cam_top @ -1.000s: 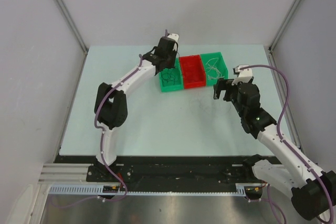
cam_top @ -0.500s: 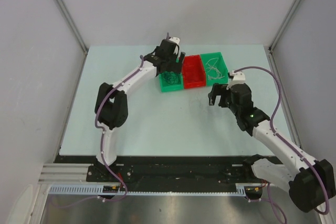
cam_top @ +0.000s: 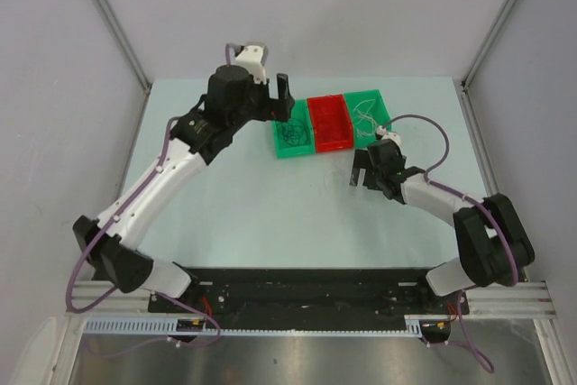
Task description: Untangle the cables
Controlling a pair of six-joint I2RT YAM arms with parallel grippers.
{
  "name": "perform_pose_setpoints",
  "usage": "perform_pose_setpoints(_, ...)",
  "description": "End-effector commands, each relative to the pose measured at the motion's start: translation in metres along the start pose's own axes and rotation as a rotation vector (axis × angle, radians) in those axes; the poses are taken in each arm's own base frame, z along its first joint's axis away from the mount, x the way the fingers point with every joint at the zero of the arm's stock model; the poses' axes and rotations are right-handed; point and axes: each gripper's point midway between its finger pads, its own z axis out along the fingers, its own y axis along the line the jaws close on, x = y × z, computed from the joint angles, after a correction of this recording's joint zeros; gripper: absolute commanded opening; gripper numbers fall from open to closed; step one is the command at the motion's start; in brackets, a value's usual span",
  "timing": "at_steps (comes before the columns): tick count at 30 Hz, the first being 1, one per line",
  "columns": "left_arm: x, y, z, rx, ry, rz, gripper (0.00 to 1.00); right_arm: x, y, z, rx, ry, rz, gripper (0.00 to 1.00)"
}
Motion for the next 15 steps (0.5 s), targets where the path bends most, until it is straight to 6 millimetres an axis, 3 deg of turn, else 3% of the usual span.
perform_pose_setpoints(1,0.053,0.014,-0.011,-0.056,0.097,-0.079,1.0,-0.028,0.038,0.019,-0.111,-0.061,-0.069,1.0)
perform_pose_setpoints(4,0.076,0.019,-0.017,-0.067,0.133,-0.094,1.0,-0.029,0.067,0.027,-0.202,-0.08,-0.152,1.0)
perform_pose_setpoints(9,0.085,0.031,-0.031,-0.11,0.119,-0.117,1.0,-0.011,0.073,0.059,-0.124,-0.025,-0.238,1.0)
perform_pose_setpoints(11,0.092,0.035,-0.034,-0.126,0.125,-0.121,1.0,-0.014,0.078,0.064,-0.096,-0.033,-0.253,0.94)
perform_pose_setpoints(12,0.089,0.038,-0.038,-0.139,0.111,-0.124,1.0,-0.006,0.074,0.066,-0.071,-0.004,-0.268,0.9)
perform_pose_setpoints(13,0.093,0.04,-0.04,-0.148,0.114,-0.124,1.0,-0.011,0.077,0.064,-0.065,-0.015,-0.276,0.68)
perform_pose_setpoints(15,0.089,0.043,-0.047,-0.158,0.092,-0.128,1.0,-0.019,0.078,0.056,-0.041,-0.042,-0.296,0.42)
